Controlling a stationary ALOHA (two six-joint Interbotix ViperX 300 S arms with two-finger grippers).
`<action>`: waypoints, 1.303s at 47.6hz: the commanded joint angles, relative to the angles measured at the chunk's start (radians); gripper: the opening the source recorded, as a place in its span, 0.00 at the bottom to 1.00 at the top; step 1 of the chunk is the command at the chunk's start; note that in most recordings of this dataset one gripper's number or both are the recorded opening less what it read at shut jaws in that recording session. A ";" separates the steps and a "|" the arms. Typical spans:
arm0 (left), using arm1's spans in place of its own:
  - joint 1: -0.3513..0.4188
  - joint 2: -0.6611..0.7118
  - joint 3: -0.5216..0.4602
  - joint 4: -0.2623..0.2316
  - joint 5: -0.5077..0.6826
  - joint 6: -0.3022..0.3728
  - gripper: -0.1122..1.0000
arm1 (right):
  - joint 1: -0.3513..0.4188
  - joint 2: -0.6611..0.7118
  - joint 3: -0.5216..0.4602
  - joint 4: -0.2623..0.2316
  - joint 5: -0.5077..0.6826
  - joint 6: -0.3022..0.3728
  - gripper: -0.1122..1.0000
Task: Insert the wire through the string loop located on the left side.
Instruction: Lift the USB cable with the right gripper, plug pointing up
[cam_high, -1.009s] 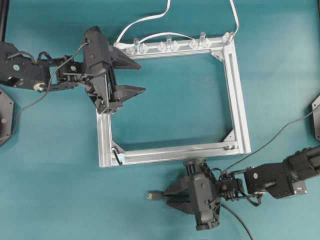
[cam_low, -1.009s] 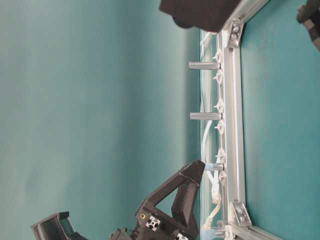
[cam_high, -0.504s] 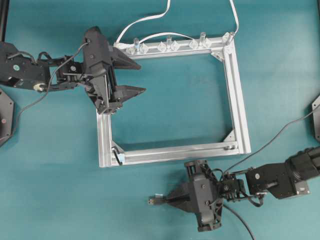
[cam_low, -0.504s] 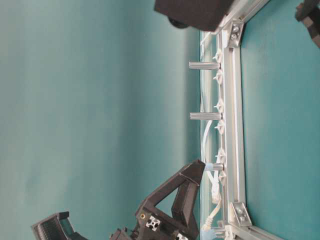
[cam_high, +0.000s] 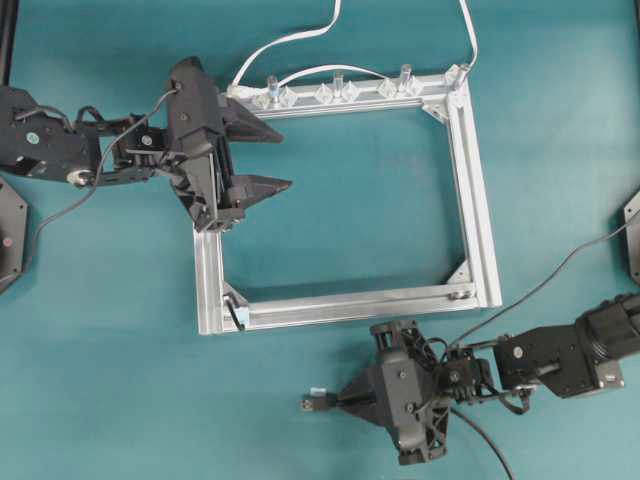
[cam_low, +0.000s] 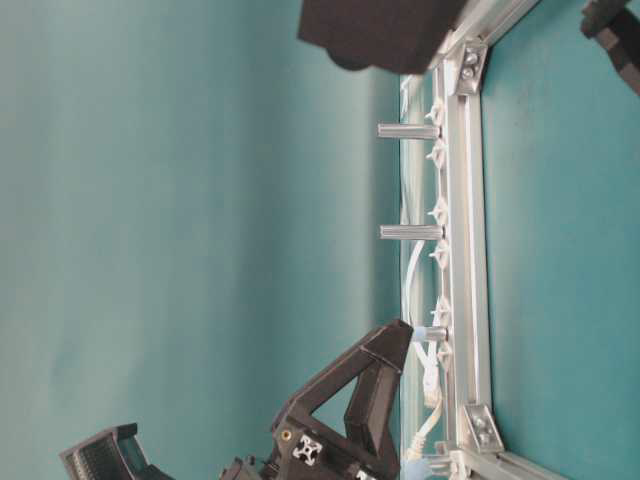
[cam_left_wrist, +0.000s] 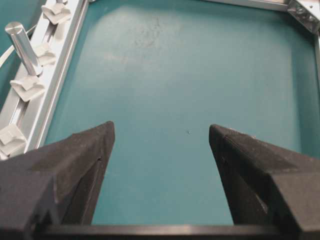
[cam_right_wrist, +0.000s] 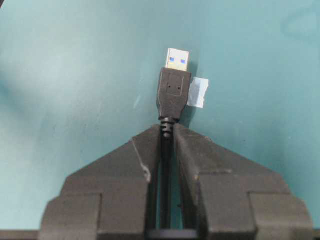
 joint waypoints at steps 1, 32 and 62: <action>-0.005 -0.021 -0.011 0.003 -0.005 -0.005 0.79 | 0.000 -0.044 -0.011 -0.002 -0.003 -0.002 0.20; -0.014 -0.037 -0.002 0.003 -0.005 -0.005 0.79 | -0.044 -0.172 -0.011 -0.012 0.087 -0.020 0.20; -0.021 -0.037 0.009 0.002 -0.005 -0.003 0.79 | -0.106 -0.235 -0.026 -0.015 0.189 -0.083 0.20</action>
